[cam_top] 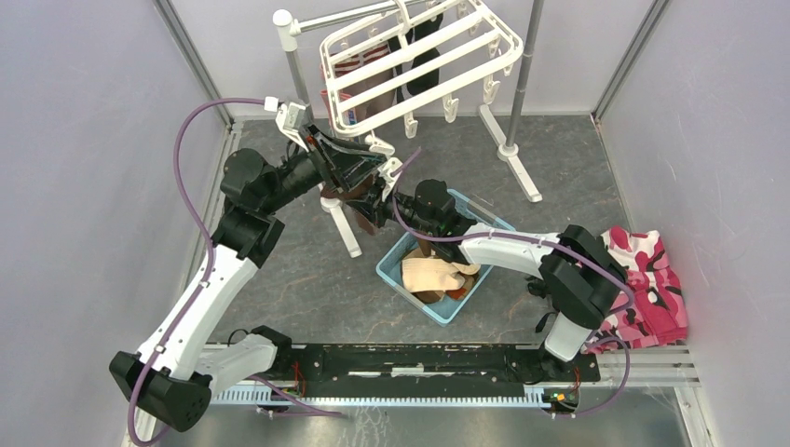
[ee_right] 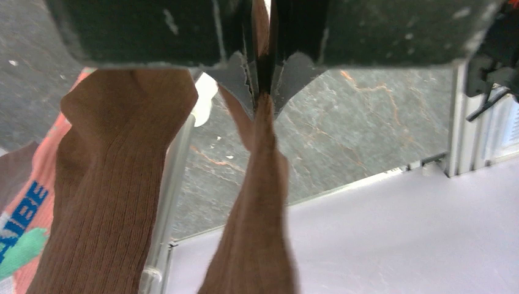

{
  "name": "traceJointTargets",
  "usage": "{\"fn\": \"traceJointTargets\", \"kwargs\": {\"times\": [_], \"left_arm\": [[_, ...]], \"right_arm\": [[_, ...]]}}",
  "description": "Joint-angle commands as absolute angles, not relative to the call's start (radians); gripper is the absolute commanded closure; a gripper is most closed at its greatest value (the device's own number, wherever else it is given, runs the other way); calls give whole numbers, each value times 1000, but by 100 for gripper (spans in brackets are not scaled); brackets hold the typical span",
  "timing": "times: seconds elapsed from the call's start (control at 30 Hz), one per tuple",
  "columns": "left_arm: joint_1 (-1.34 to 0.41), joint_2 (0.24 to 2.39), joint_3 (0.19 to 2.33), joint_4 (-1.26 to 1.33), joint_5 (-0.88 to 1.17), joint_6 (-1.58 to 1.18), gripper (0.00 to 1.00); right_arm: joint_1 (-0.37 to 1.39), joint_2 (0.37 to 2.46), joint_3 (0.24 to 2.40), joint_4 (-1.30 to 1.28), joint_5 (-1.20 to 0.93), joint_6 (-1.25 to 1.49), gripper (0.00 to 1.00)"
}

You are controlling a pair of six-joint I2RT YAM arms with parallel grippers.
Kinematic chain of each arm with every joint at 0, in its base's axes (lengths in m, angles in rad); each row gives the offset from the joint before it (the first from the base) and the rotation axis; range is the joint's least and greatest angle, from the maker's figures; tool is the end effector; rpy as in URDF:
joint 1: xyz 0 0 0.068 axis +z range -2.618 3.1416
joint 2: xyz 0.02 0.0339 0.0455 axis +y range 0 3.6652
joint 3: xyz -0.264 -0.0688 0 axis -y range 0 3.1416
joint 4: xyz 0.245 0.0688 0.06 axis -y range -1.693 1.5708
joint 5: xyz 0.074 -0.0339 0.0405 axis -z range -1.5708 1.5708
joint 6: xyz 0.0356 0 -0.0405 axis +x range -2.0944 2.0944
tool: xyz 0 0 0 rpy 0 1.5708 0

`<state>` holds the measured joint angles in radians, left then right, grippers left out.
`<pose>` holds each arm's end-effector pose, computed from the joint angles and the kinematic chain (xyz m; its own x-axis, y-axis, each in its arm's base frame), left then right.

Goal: Remove the socks clipped to the hanger
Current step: Remove the sock from the hanger.

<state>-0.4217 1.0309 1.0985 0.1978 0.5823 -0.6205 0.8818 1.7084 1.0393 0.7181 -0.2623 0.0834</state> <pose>0.1971 -0.1099 0.4436 -0.2856 -0.4041 -0.8690 0.8112 0.3808 -0.4437 0.2433 0.3099 0.2754 -0.0448 0.0722 -0.9964 -0.9096 0.4095 0.0705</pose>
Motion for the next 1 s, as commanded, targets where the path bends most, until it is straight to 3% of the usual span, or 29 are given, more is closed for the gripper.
{"fn": "traceJointTargets", "kwargs": {"times": [0.0,0.2,0.3,0.43,0.67,0.97], "left_arm": [[-420,1003,1133,115,570,-523,38],[-420,962,1135,-97,673,-350,1],[-421,940,1135,-235,849,-274,0],[-420,896,1145,-399,929,-139,0],[-420,801,1164,-534,845,-36,0],[-419,748,1120,-422,676,-134,0]], "right_arm": [[884,1683,1073,822,-330,198,96],[874,1593,1034,737,-395,274,100],[855,1536,981,734,-426,326,100],[824,1462,925,722,-453,364,100],[778,1336,904,612,-508,389,100],[706,1157,853,497,-606,414,100]]}}
